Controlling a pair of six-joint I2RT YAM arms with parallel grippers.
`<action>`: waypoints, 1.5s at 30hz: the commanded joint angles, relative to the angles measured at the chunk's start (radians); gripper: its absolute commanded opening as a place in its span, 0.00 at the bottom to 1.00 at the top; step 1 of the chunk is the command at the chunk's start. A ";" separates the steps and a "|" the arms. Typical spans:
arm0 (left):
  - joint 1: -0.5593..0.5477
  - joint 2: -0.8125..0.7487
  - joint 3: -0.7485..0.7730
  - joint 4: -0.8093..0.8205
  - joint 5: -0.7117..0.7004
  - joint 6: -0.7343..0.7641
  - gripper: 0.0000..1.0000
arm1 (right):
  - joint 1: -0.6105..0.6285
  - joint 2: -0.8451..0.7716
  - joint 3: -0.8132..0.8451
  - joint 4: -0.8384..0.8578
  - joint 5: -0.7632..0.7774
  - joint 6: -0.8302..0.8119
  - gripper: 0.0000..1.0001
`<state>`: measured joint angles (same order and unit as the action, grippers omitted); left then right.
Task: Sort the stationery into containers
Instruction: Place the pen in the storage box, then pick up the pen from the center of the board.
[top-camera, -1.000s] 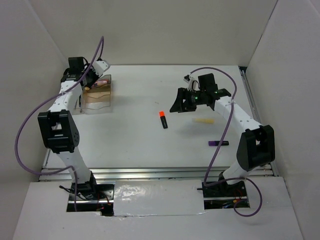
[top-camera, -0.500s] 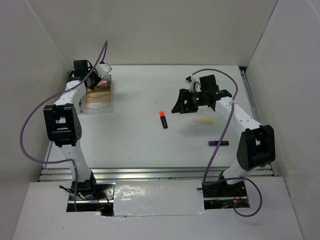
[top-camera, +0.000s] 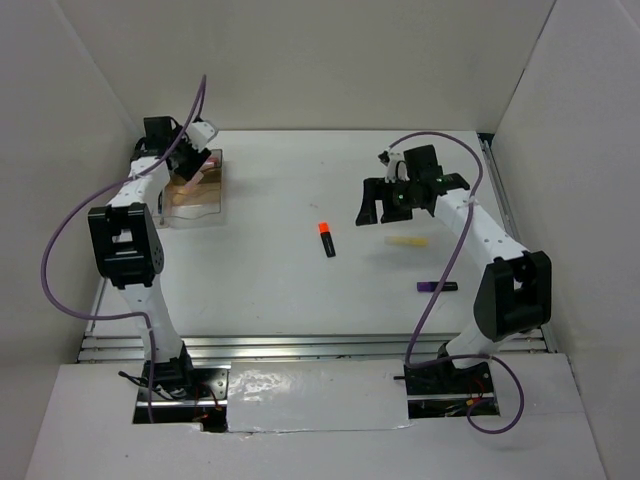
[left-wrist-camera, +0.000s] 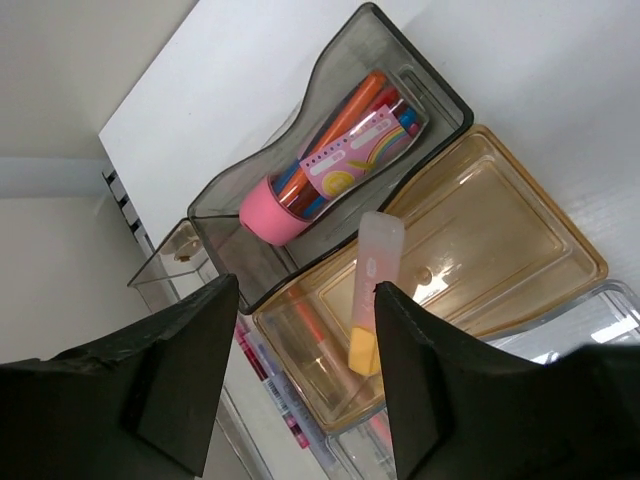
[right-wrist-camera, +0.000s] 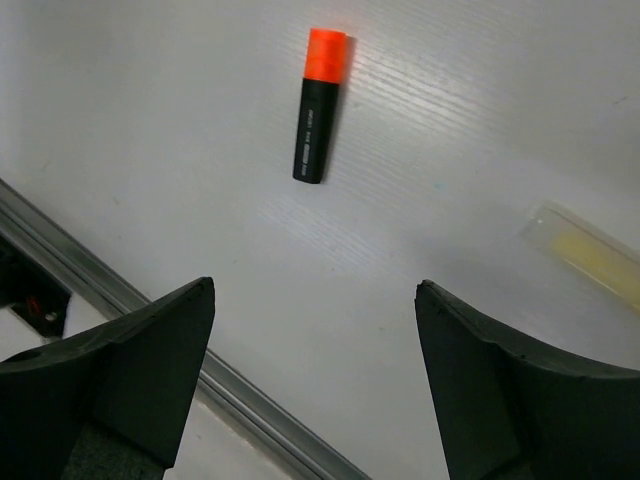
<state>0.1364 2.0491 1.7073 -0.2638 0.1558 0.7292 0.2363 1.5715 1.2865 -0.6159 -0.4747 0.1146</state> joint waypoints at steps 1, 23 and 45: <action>0.019 -0.061 0.057 -0.021 0.076 -0.077 0.69 | -0.015 -0.004 0.095 -0.123 0.039 -0.172 0.87; -0.052 -0.495 -0.176 -0.226 0.511 -0.410 0.74 | -0.045 0.410 0.290 -0.475 0.395 -0.954 0.86; -0.052 -0.563 -0.287 -0.242 0.580 -0.432 0.74 | 0.017 0.558 0.264 -0.389 0.524 -0.981 0.70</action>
<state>0.0822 1.5414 1.4300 -0.5194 0.6739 0.3225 0.2401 2.1048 1.5333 -1.0111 0.0601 -0.8509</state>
